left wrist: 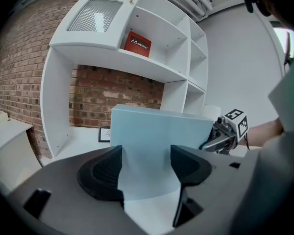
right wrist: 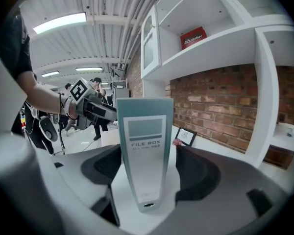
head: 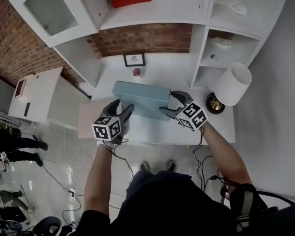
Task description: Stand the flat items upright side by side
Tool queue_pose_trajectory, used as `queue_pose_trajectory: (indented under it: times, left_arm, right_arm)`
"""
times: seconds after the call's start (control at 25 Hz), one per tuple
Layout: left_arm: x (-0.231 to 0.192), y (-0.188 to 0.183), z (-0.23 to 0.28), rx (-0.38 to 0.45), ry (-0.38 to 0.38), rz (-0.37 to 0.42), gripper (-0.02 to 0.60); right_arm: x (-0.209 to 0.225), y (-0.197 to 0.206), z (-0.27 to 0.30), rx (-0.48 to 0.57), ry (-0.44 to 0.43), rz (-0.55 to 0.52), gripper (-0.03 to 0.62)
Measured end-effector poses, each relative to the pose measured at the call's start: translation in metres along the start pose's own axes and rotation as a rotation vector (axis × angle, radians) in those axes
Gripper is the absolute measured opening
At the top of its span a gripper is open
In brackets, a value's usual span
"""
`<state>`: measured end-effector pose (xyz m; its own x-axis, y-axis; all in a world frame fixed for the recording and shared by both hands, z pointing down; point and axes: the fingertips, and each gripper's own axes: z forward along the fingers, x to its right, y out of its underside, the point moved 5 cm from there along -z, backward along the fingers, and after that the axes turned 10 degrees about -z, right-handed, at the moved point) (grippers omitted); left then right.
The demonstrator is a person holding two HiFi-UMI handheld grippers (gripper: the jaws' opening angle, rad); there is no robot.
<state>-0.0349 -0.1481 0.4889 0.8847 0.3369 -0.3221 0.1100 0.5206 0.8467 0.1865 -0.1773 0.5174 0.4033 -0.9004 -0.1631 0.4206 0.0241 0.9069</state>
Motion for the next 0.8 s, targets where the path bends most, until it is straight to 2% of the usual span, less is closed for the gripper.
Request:
queue_pose_trajectory:
  times: [0.16,0.28,0.44,0.6,0.8]
  left_arm:
    - [0.000,0.010,0.001,-0.029,0.003,0.007,0.308]
    - [0.001,0.012,0.005,-0.044,0.022,0.025,0.308]
    - [0.006,0.010,0.013,-0.051,0.086,0.052,0.308]
    - [0.003,0.003,0.022,-0.052,0.164,0.055,0.308]
    - [-0.001,-0.008,0.042,-0.080,0.271,0.086,0.306]
  right_arm:
    - [-0.004,0.000,0.007,-0.028,0.003,-0.029,0.300]
    - [-0.001,0.000,0.008,-0.034,0.043,-0.004,0.293]
    - [-0.002,0.001,0.003,-0.045,0.121,0.025,0.288]
    - [0.002,0.002,-0.004,-0.084,0.249,0.094,0.288]
    - [0.028,0.005,-0.023,-0.112,0.474,0.233,0.290]
